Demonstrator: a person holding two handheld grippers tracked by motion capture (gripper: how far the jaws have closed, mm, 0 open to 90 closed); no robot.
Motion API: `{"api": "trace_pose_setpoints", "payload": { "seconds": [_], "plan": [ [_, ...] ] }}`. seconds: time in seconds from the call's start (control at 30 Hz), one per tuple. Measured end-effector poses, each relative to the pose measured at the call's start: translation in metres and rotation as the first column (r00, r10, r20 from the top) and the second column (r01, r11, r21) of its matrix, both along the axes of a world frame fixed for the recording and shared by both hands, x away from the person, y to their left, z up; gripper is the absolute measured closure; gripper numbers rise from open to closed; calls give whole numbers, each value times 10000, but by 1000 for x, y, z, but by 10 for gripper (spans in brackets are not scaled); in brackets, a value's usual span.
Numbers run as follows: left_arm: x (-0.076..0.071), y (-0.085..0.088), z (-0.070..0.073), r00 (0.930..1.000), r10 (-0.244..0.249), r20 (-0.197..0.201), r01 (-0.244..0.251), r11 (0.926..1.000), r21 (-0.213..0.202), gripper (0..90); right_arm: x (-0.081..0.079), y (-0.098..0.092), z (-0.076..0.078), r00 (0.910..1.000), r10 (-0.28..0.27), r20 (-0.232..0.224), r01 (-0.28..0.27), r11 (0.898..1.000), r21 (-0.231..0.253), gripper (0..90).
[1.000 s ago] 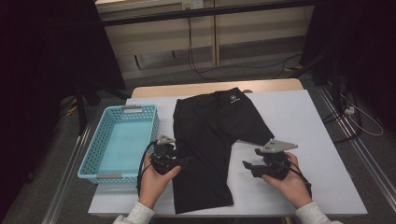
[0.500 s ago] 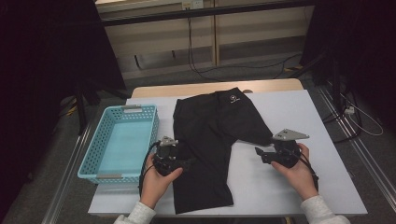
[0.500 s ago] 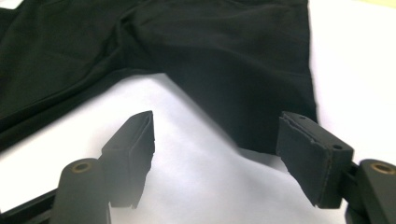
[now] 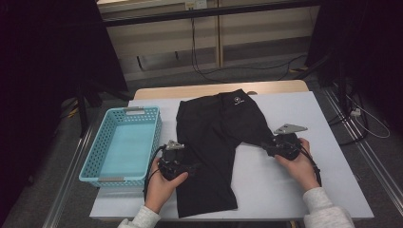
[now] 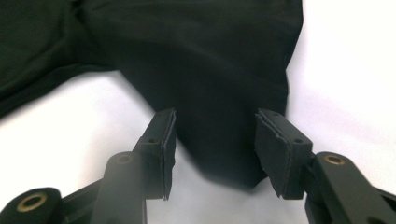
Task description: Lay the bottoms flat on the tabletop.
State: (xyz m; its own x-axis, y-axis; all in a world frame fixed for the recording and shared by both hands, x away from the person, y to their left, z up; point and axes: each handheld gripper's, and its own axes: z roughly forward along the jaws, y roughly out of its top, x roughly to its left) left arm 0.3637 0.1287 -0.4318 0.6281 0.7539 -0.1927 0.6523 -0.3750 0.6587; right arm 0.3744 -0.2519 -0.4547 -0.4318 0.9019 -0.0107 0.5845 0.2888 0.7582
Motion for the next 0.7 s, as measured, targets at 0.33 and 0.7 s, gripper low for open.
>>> {"api": "trace_pose_setpoints", "payload": {
  "seconds": [0.33,0.7],
  "plan": [
    [-1,0,0,9999,108,10,-108,9999,-67,183,5,10,-1,9982,590,43,-587,9967,-556,878],
    [0,2,0,9999,156,-6,-156,9998,-130,183,-7,2,45,9956,704,627,-755,9936,845,887]
  ]
}}
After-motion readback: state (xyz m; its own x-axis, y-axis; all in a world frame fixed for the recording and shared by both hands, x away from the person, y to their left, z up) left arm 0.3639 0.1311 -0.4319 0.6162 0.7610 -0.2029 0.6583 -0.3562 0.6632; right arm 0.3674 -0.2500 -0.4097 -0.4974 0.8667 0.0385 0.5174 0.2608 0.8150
